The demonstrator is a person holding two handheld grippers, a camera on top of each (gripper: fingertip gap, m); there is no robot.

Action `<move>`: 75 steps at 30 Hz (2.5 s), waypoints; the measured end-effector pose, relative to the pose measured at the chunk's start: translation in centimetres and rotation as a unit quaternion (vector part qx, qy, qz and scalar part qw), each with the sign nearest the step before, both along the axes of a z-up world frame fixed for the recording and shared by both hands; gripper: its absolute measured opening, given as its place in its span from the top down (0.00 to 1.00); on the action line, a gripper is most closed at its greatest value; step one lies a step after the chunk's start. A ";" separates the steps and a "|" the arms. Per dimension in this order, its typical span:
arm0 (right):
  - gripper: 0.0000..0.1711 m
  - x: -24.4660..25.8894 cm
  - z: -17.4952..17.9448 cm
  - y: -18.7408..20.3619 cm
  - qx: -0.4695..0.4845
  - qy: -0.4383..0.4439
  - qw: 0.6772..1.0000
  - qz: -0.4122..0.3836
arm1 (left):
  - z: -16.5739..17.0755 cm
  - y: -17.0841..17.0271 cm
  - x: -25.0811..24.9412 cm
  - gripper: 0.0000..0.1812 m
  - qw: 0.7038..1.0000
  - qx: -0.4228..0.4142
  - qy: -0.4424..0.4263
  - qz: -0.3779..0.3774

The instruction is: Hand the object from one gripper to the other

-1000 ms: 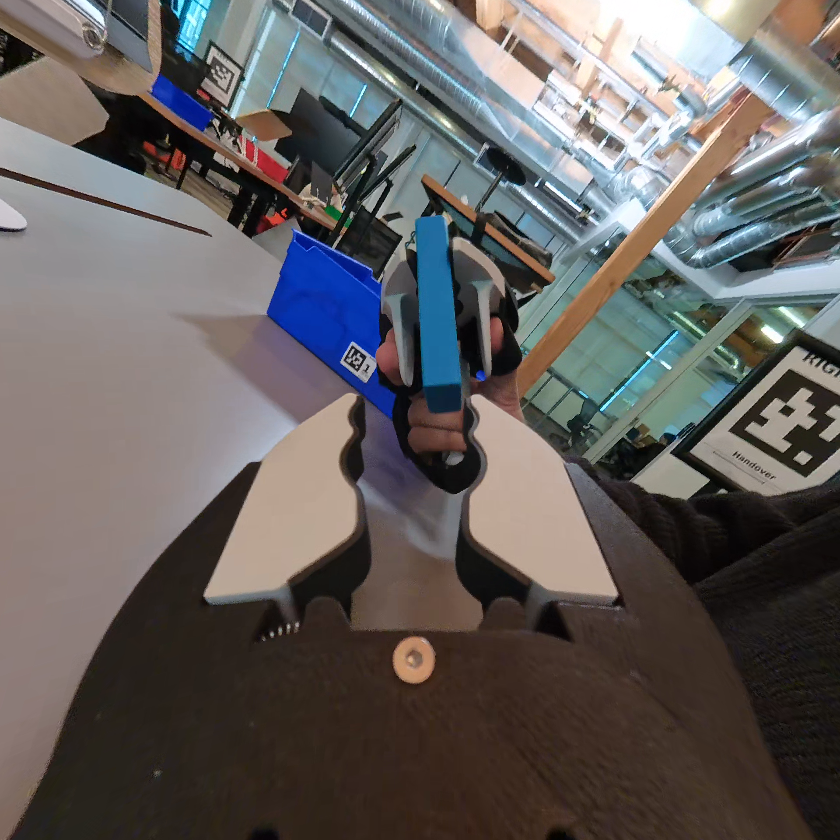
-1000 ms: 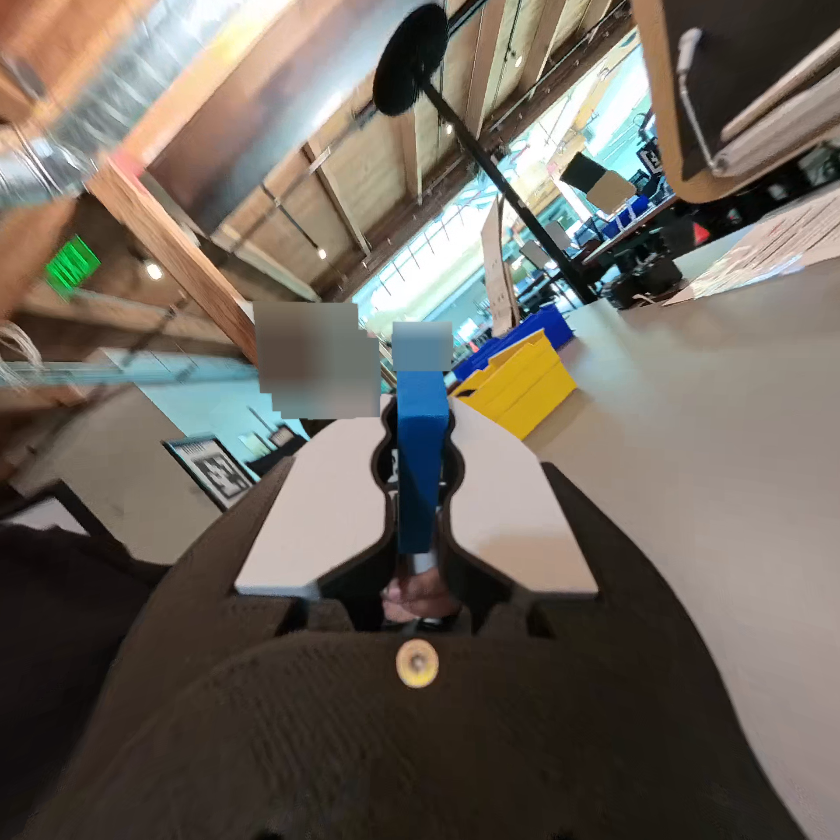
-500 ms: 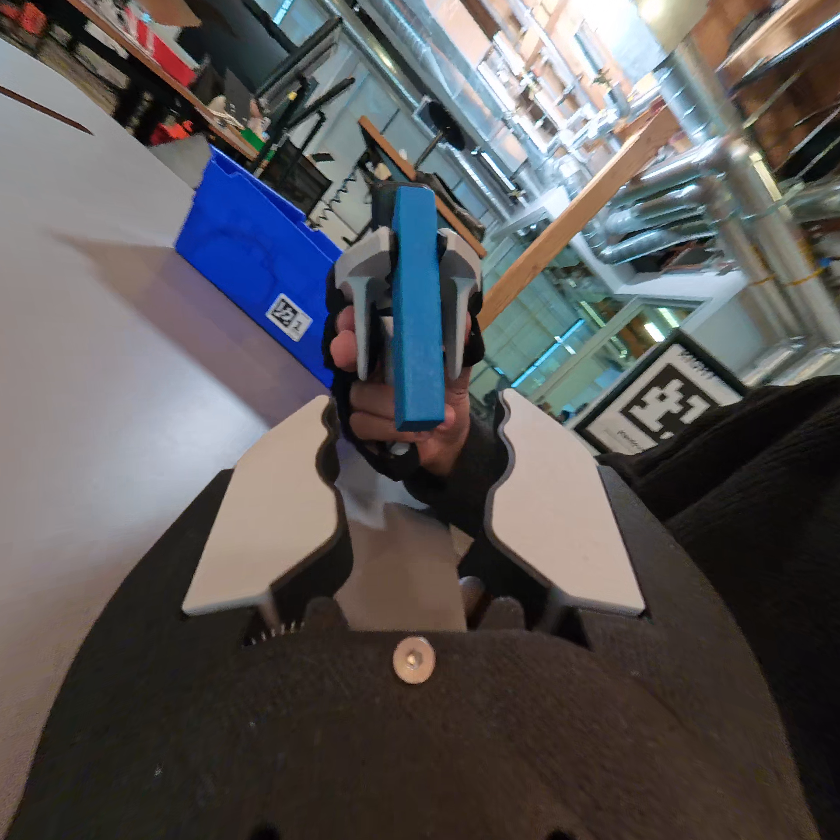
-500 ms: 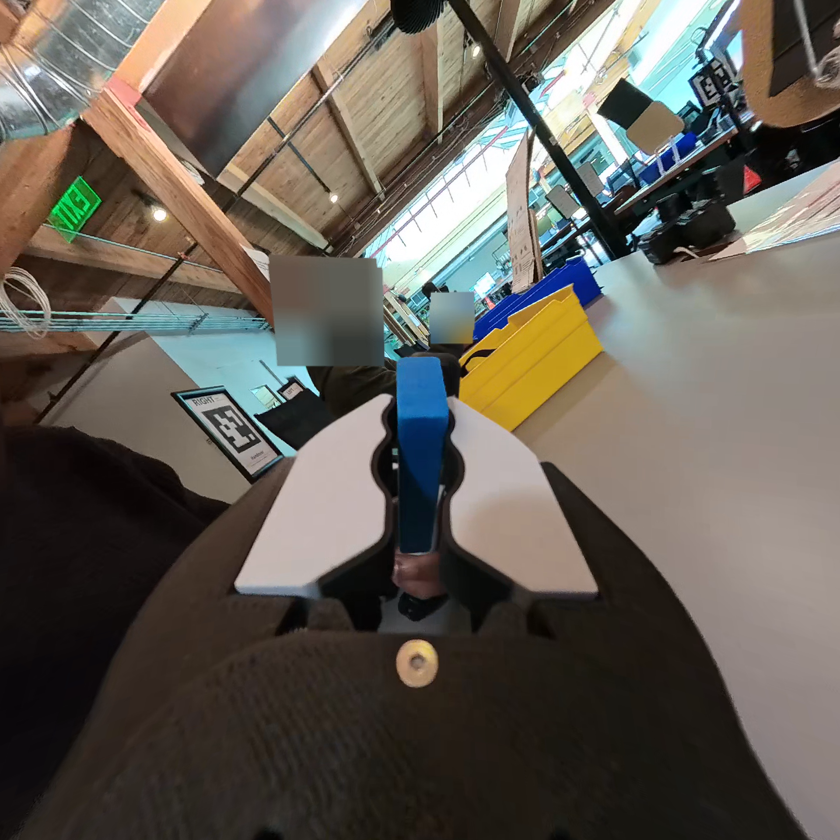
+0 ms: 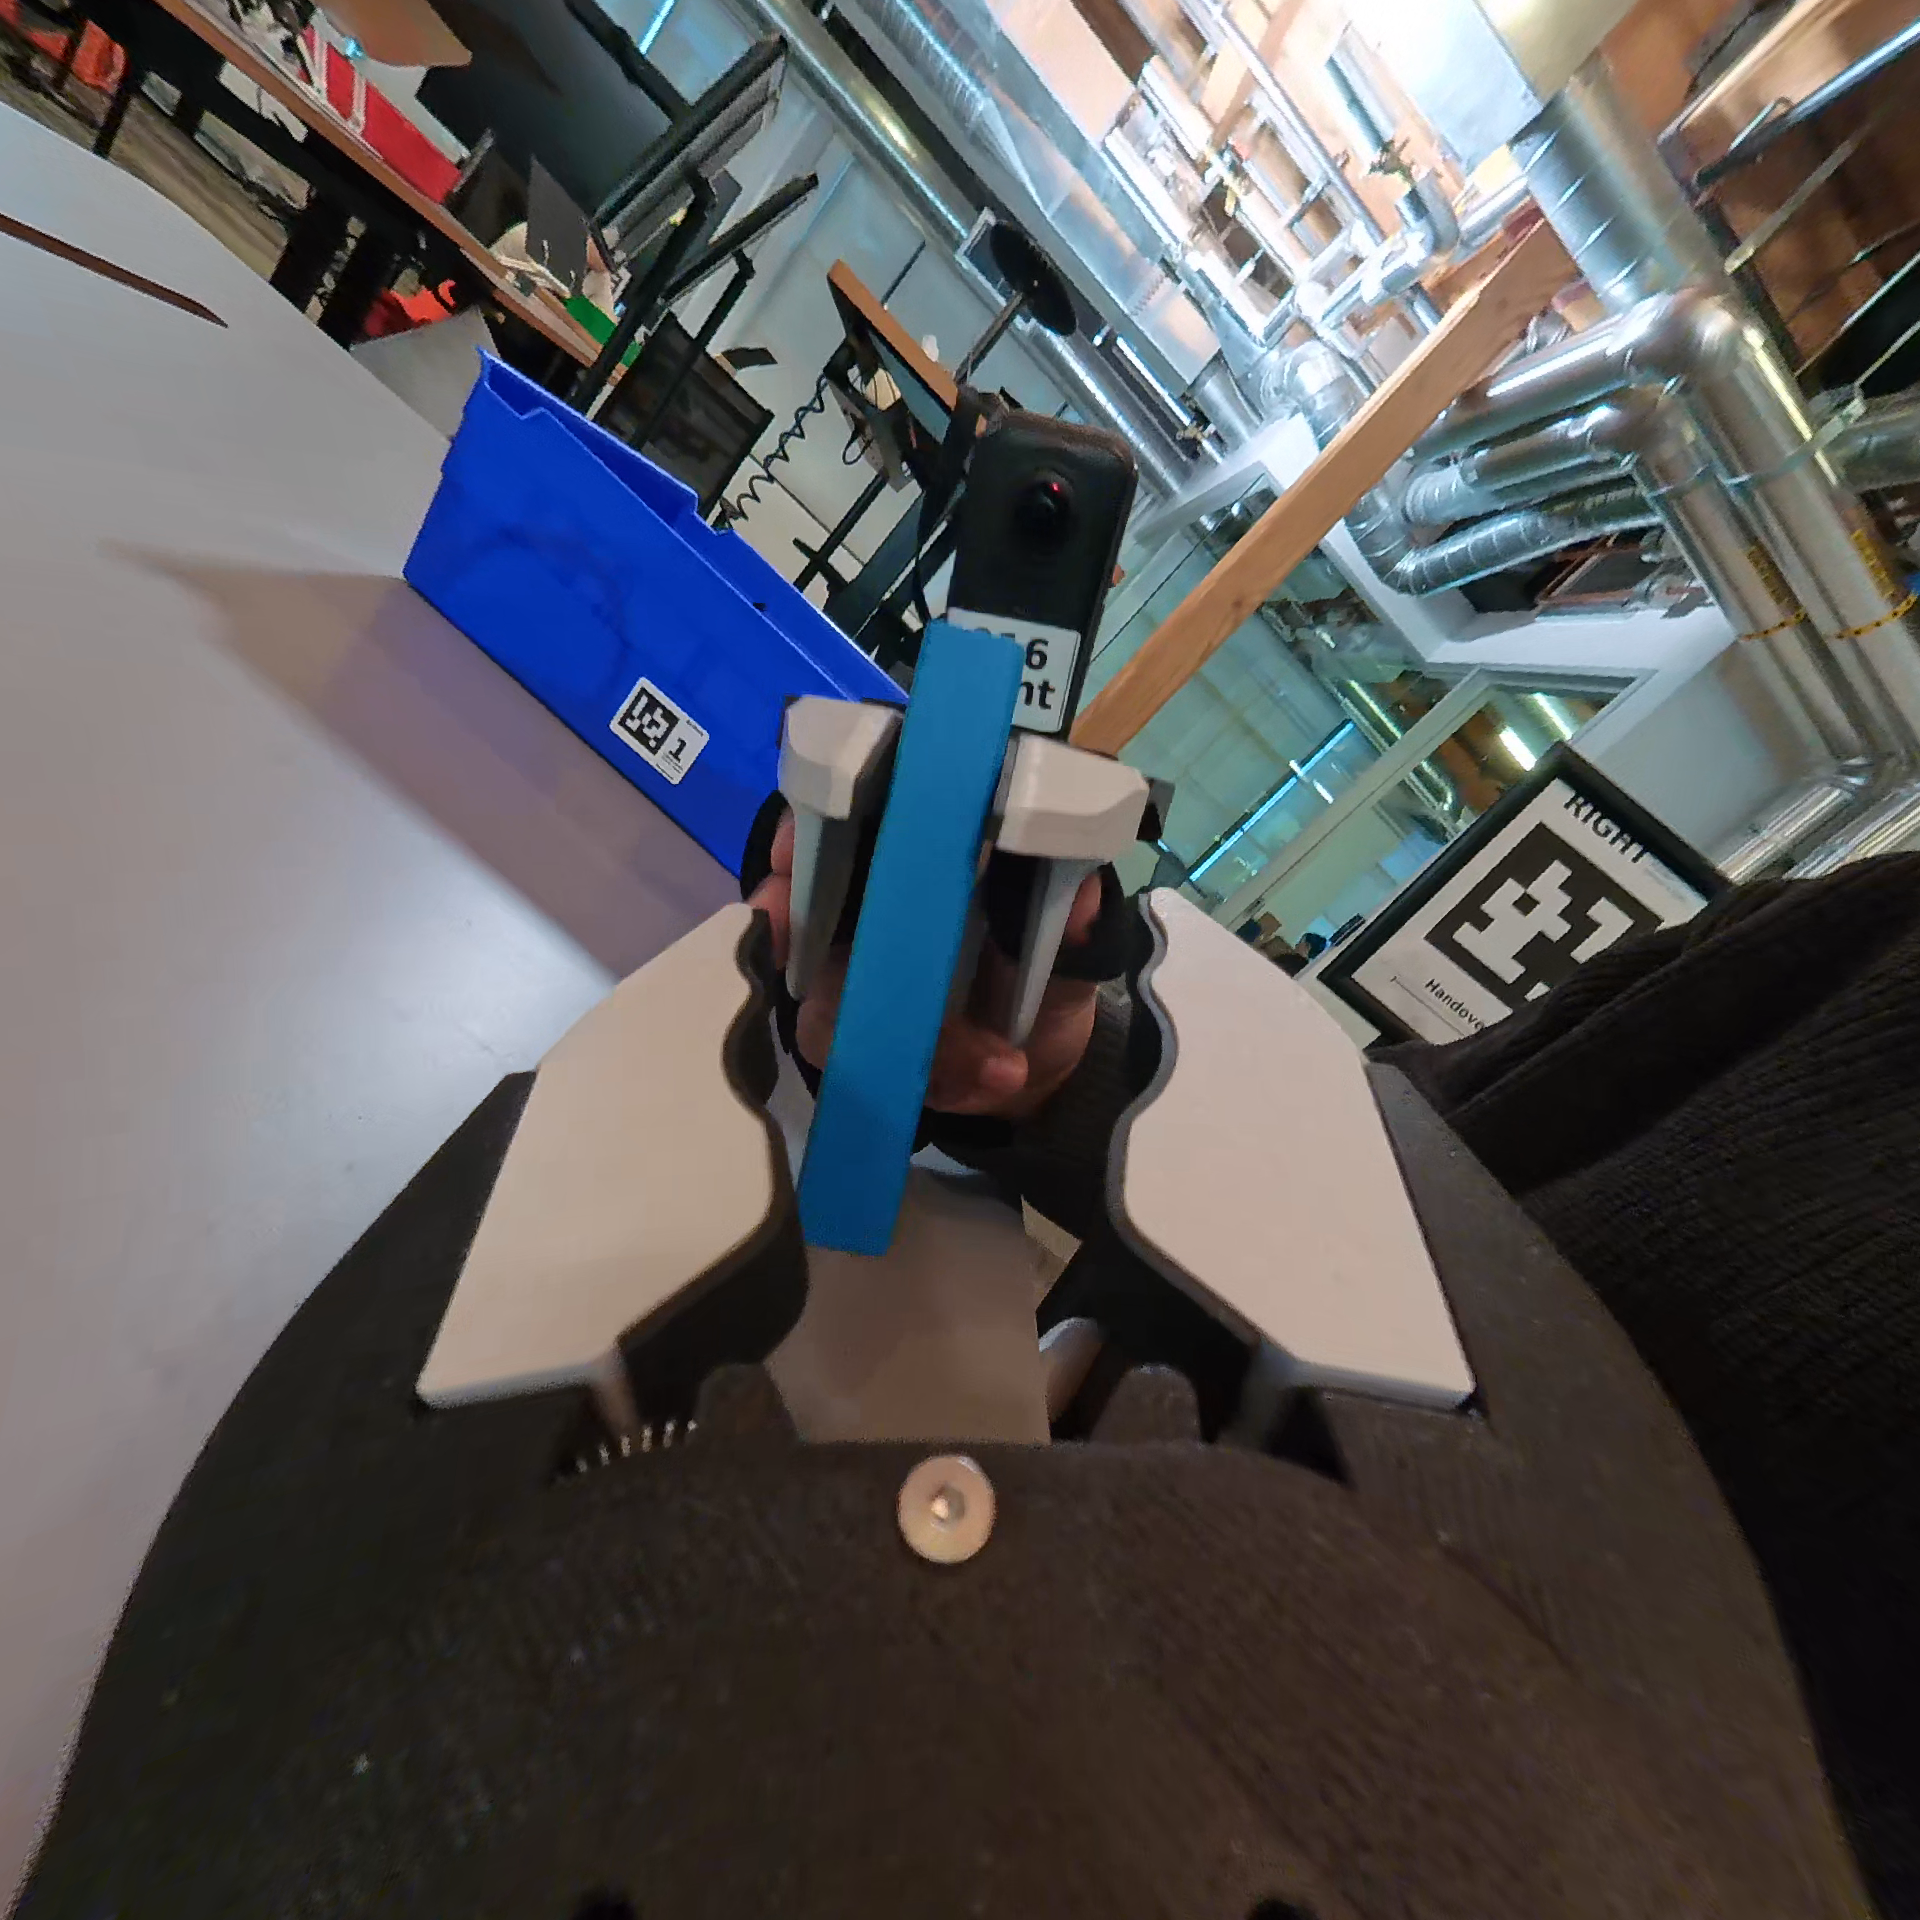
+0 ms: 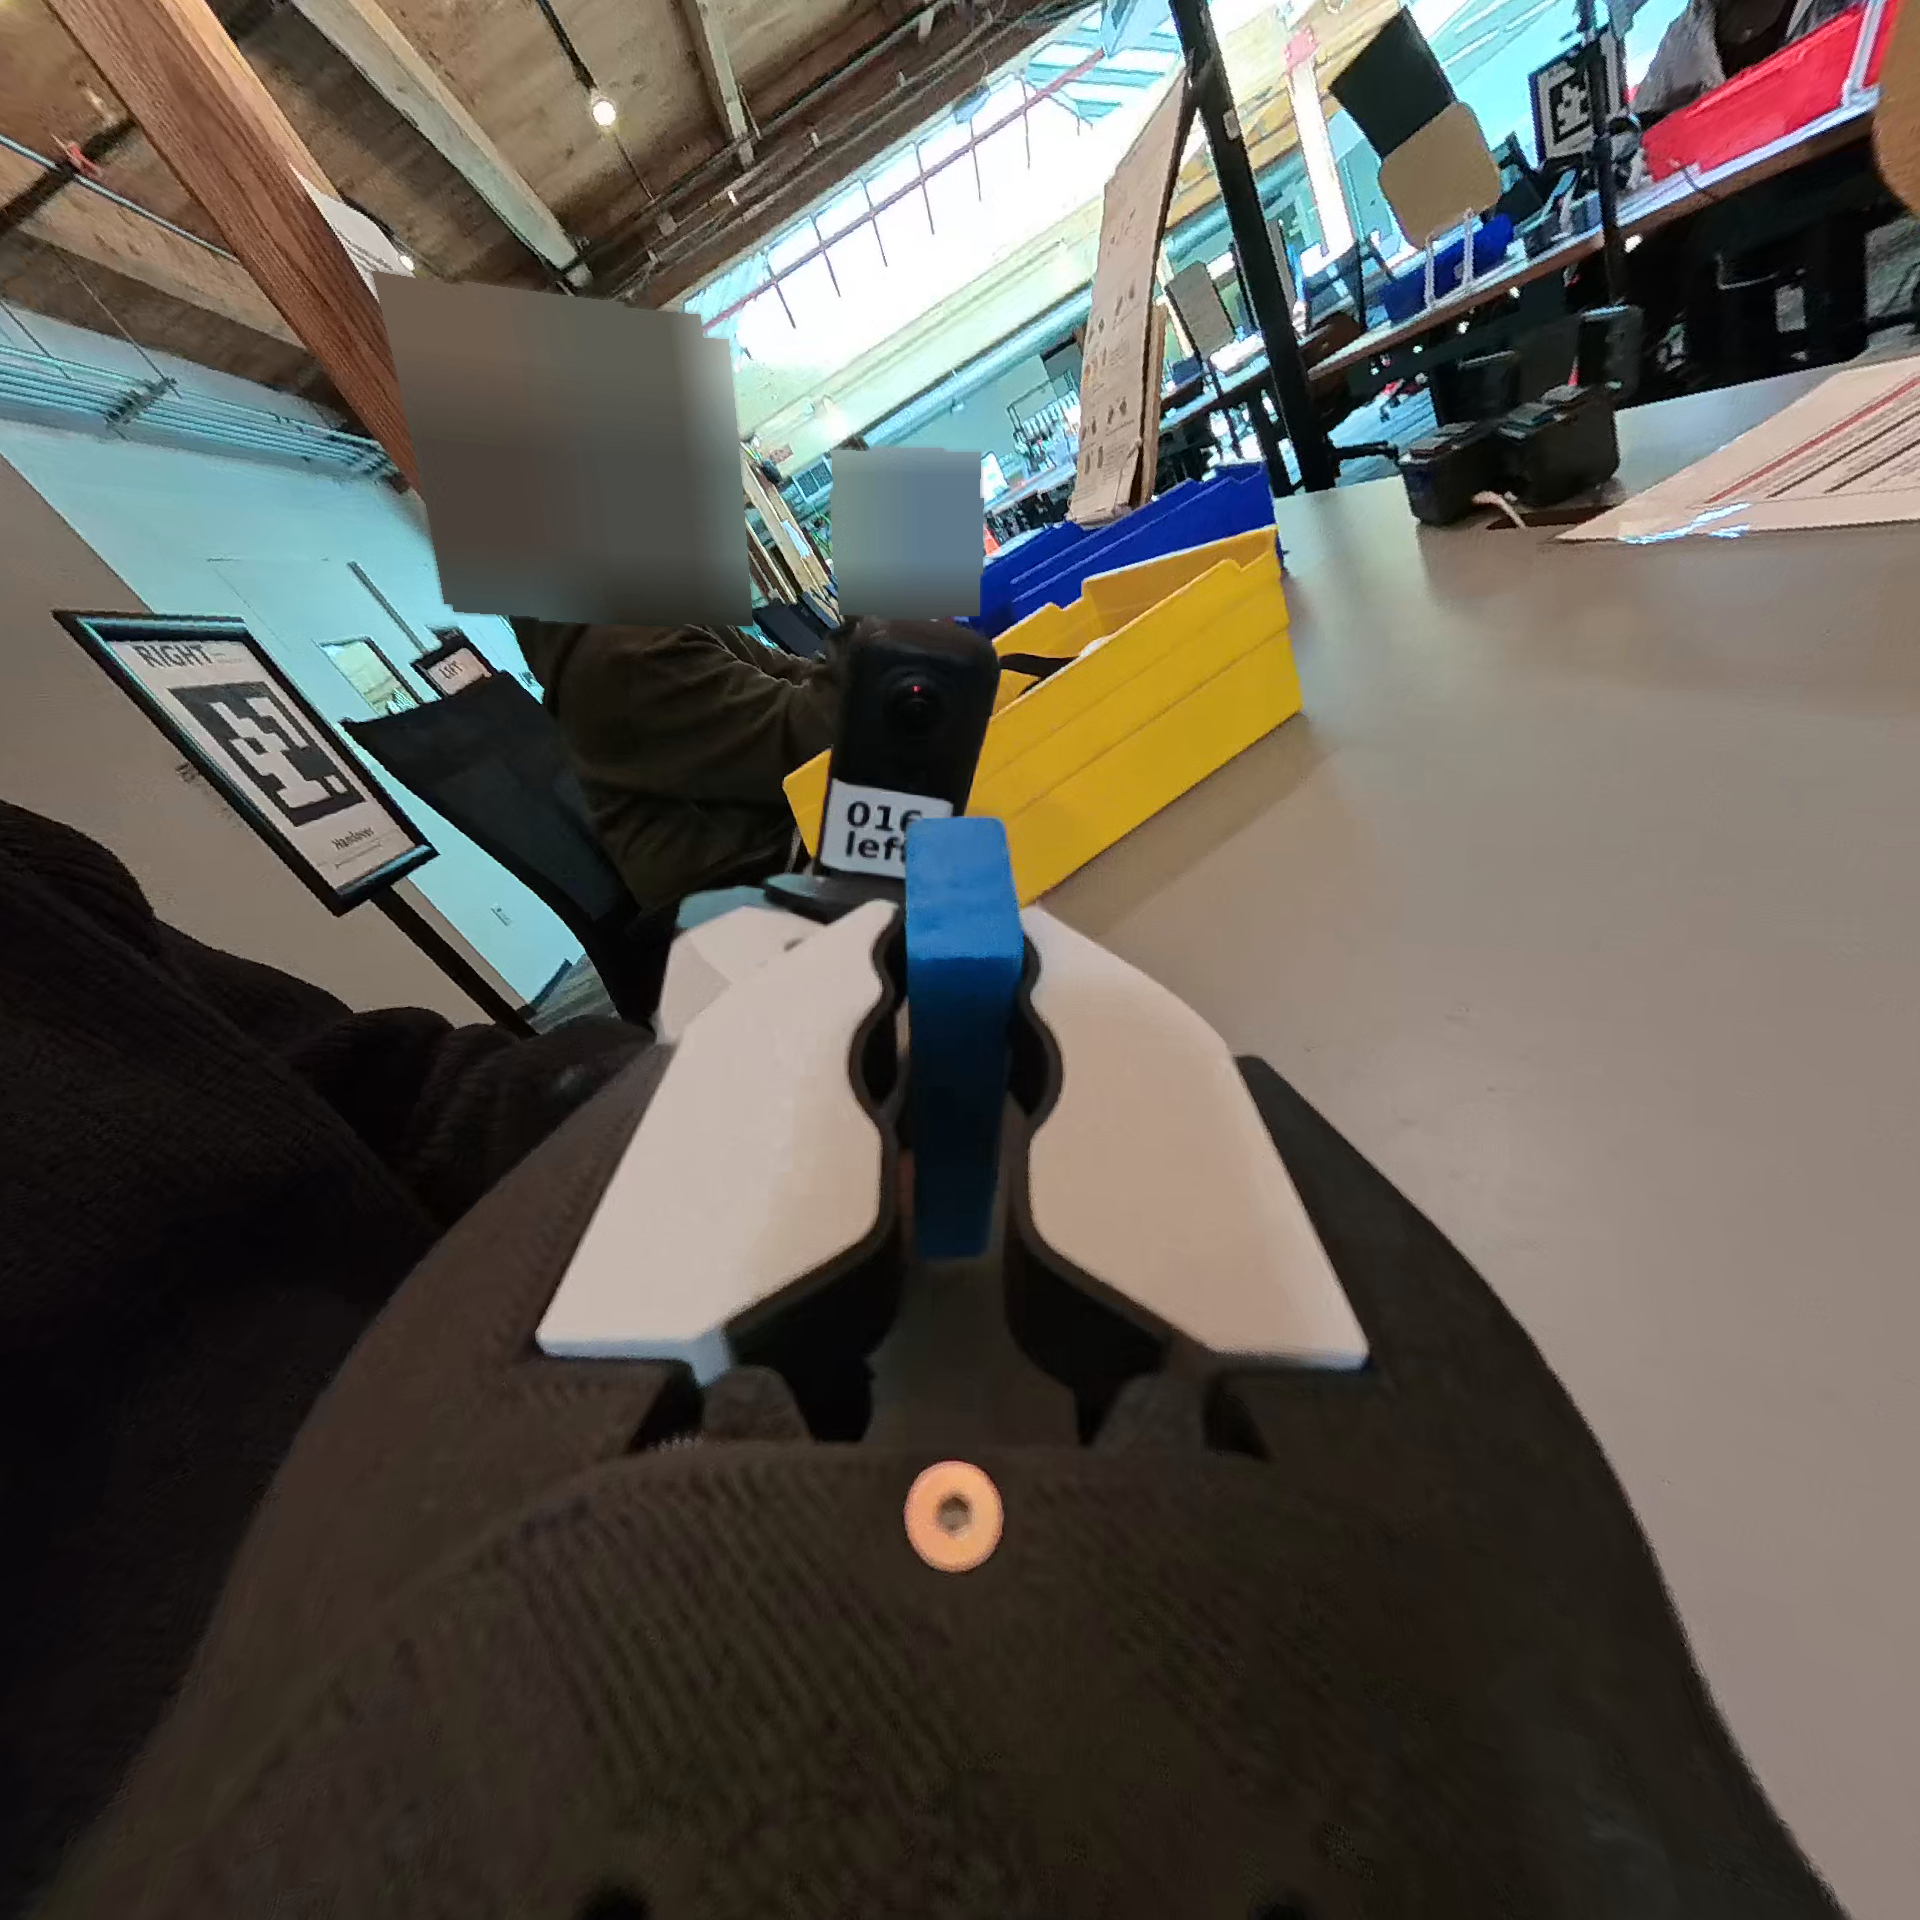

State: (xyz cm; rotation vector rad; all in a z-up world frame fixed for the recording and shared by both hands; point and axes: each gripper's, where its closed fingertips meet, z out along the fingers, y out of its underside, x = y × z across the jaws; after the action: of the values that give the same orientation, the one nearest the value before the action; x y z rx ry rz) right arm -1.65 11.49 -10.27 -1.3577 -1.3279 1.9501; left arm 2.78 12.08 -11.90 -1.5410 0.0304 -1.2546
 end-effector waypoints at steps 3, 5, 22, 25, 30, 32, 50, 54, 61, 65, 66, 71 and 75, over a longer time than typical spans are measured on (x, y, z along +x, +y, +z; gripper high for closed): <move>0.90 0.2 0.2 0.2 0.020 0.006 1.000 -0.013 | 0.2 0.1 -0.4 0.63 1.000 0.000 -0.010 0.009; 0.90 0.4 0.5 0.5 0.015 0.014 1.000 -0.020 | 0.1 0.2 -0.7 0.64 1.000 -0.003 -0.005 0.017; 0.90 0.3 0.5 2.2 0.016 0.015 0.997 -0.078 | -2.4 1.0 -1.2 0.71 0.985 -0.024 0.152 0.084; 0.90 0.2 0.5 2.3 0.013 0.014 0.997 -0.079 | -2.7 1.0 -1.1 0.71 0.985 -0.029 0.149 0.080; 0.90 0.2 0.5 2.7 -0.007 0.014 0.997 -0.081 | -2.6 1.1 -1.5 0.71 0.989 -0.037 0.120 0.080; 0.90 0.2 0.5 2.8 -0.009 0.013 0.996 -0.082 | -2.5 1.0 -1.6 0.71 0.990 -0.039 0.111 0.080; 0.90 -0.3 0.1 2.4 -0.011 0.004 0.997 -0.079 | -3.0 0.9 -1.6 0.71 0.991 -0.050 0.102 0.073; 0.90 -0.4 -0.1 2.4 -0.010 0.001 0.997 -0.078 | -3.3 0.9 -1.5 0.71 0.991 -0.054 0.099 0.070; 0.90 -0.4 0.0 2.2 -0.011 0.002 0.997 -0.076 | -3.4 1.0 -1.6 0.71 0.992 -0.060 0.087 0.068; 0.90 -0.3 0.0 2.4 -0.020 0.003 0.997 -0.077 | -3.4 1.0 -1.5 0.71 0.993 -0.061 0.082 0.067; 0.90 -0.3 0.0 2.4 -0.022 0.003 0.997 -0.077 | -3.4 1.0 -1.5 0.71 0.993 -0.062 0.082 0.066; 0.90 -0.3 0.0 2.4 -0.021 0.003 0.997 -0.077 | -3.5 1.0 -1.4 0.71 0.993 -0.063 0.083 0.064; 0.90 -0.3 0.0 2.3 -0.020 0.001 0.997 -0.076 | -3.5 1.1 -1.3 0.71 0.993 -0.063 0.083 0.063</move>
State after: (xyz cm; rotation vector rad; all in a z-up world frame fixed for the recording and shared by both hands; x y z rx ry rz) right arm -1.97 13.78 -10.29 -1.4304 -1.1535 1.8851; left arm 1.46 13.14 -15.43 -1.7268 -0.0385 -1.0422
